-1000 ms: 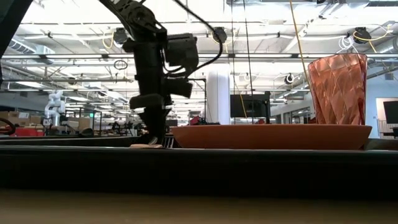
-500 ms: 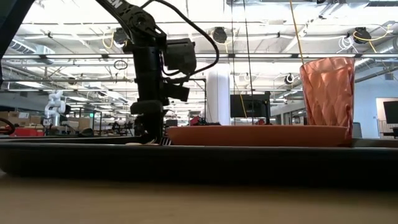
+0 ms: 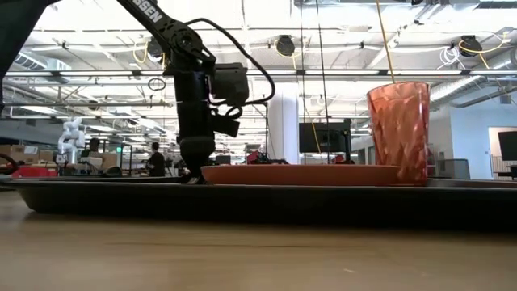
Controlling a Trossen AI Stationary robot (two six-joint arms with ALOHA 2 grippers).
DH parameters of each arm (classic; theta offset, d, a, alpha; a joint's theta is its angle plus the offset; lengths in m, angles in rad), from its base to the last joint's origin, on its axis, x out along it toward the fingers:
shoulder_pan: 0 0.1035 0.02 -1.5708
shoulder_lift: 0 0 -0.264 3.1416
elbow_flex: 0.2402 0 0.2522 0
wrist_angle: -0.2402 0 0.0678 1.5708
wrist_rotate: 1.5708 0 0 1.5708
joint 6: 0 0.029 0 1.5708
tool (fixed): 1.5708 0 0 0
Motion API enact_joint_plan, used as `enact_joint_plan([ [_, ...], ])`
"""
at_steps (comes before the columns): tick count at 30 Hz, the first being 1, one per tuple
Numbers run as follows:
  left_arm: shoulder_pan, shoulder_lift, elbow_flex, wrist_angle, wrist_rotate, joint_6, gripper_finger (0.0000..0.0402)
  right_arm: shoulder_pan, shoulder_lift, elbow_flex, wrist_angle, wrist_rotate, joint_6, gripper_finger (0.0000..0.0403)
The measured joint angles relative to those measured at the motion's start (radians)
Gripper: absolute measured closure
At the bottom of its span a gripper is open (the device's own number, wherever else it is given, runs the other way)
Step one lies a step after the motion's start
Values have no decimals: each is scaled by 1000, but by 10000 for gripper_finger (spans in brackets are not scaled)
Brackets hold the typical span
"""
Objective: Pick and place plate/cup/fork/spoon on tray
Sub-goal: Adjust the black serving tray
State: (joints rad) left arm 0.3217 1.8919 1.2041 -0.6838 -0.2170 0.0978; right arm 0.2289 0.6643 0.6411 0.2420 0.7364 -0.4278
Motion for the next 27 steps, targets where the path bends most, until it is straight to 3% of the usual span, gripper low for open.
enact_joint_plan([
  [27,56,0,0,-2,-56,-146,259,0,0,0,0,0,1,403],
])
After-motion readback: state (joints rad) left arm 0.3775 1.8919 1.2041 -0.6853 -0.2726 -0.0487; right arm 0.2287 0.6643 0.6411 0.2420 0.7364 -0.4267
